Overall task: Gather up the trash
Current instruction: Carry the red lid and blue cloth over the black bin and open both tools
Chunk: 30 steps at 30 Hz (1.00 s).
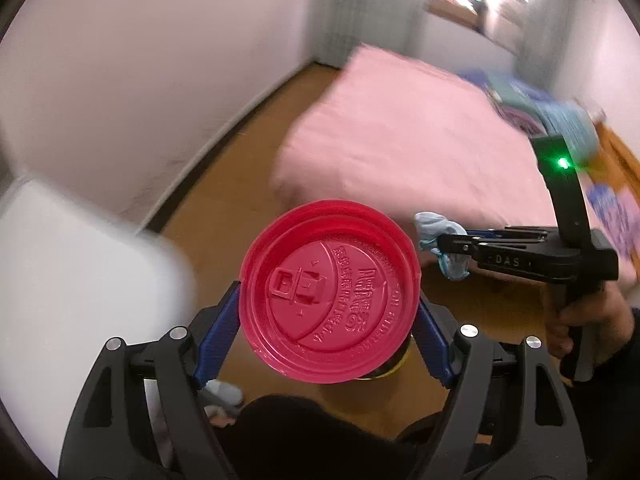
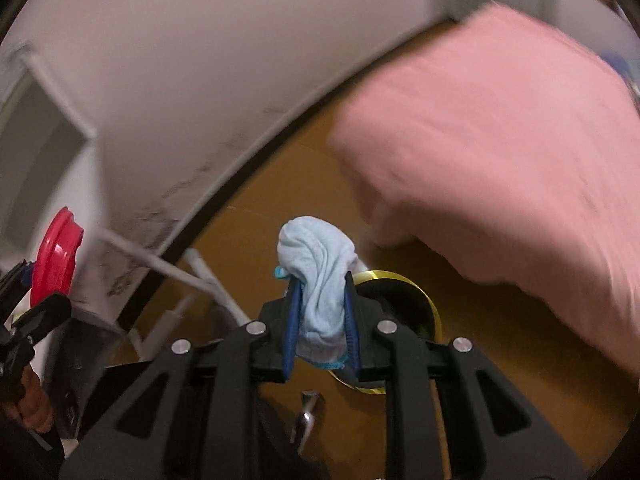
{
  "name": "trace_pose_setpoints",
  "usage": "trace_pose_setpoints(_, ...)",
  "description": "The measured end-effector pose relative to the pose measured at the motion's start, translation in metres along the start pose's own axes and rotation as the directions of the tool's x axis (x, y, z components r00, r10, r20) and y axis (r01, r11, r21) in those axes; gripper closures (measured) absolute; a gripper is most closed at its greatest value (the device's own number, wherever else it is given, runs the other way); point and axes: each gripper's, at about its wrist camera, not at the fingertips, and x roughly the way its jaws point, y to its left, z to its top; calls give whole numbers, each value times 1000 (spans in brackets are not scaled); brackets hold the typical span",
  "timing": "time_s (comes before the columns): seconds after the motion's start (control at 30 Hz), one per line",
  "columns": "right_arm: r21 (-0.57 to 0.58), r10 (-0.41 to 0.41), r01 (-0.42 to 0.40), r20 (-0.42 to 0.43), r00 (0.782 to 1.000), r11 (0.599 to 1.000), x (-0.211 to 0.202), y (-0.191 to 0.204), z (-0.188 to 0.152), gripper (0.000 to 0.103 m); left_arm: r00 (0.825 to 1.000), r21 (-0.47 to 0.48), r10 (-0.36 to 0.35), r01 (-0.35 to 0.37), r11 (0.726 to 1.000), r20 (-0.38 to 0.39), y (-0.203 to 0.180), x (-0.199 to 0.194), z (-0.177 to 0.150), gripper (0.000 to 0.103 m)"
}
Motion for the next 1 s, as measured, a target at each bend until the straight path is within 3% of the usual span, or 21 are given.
trace_pose_setpoints(0.17, 76, -32, 42, -122, 992, 996, 36, -46, -16, 83, 988, 41, -82, 88, 995, -129, -34, 85, -4, 27)
trace_pose_setpoints(0.3, 100, -27, 44, -166, 986, 994, 54, -65, -23, 83, 972, 42, -84, 95, 995, -220, -44, 141, -4, 27)
trace_pose_setpoints(0.4, 98, -12, 31, -186, 982, 995, 70, -56, -28, 83, 963, 39, -80, 93, 995, -257, -48, 161, -7, 26)
trace_pose_setpoints(0.57, 92, 7, 12, -207, 978, 996, 82, -58, -30, 78, 954, 25, -83, 94, 995, -287, -47, 175, -13, 26)
trace_pose_setpoints(0.63, 93, 6, 13, -202, 979, 996, 81, -57, -28, 60, 951, 21, -81, 92, 996, -298, -45, 182, -14, 26)
trace_pose_setpoints(0.7, 88, 2, 15, -185, 983, 996, 80, -57, -27, 51, 949, 13, -86, 94, 995, -302, -43, 176, -16, 26)
trace_pose_setpoints(1.0, 114, -1, 17, -140, 990, 993, 69, -61, -21, 50, 938, -7, -123, 127, 992, -325, -47, 180, -15, 22)
